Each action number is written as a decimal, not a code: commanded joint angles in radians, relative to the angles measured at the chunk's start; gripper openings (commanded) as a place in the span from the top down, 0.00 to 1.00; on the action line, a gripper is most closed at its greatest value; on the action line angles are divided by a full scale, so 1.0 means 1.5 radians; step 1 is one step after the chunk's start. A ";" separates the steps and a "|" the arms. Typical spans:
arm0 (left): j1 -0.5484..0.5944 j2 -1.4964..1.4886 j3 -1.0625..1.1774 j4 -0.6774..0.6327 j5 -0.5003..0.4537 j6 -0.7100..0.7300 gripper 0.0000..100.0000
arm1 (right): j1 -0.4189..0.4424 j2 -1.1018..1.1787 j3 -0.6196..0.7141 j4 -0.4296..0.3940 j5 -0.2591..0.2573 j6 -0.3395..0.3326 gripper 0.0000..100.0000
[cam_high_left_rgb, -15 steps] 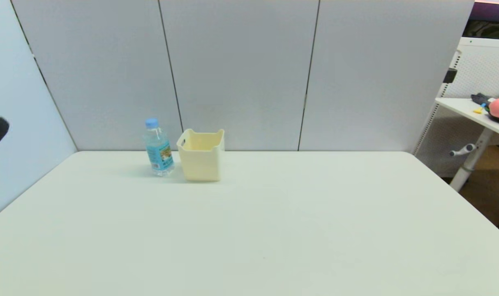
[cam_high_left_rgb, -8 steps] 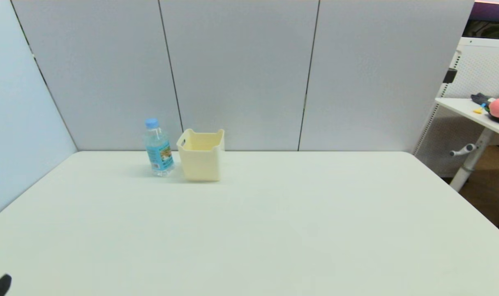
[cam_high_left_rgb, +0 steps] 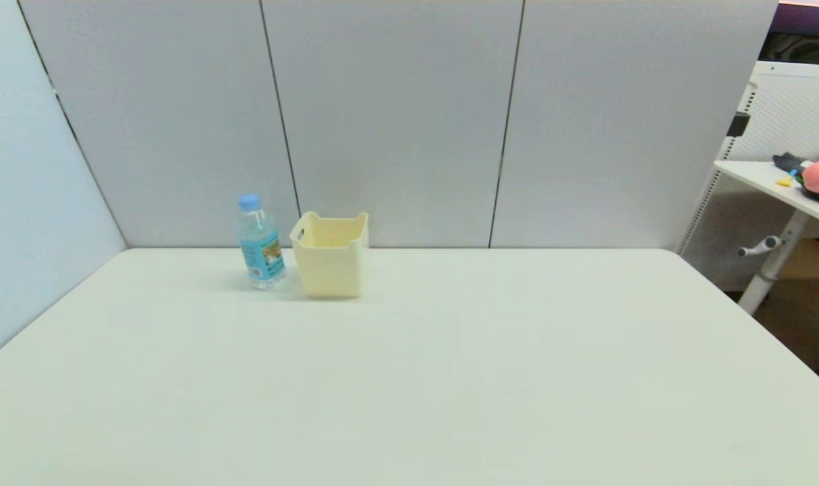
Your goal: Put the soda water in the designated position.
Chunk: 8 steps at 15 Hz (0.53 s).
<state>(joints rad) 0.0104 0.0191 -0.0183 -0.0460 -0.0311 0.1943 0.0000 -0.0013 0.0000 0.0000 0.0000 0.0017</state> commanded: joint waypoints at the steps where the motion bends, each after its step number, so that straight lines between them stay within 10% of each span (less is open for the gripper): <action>1: -0.001 -0.013 0.012 0.032 -0.015 -0.015 0.00 | 0.000 0.001 0.000 0.000 0.000 0.000 0.00; 8: -0.001 -0.013 0.012 0.033 -0.003 -0.098 0.00 | 0.000 0.001 0.000 0.000 0.000 0.000 0.00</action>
<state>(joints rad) 0.0089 -0.0036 -0.0004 0.0043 -0.0385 0.0706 0.0000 -0.0013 0.0000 0.0000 0.0000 0.0017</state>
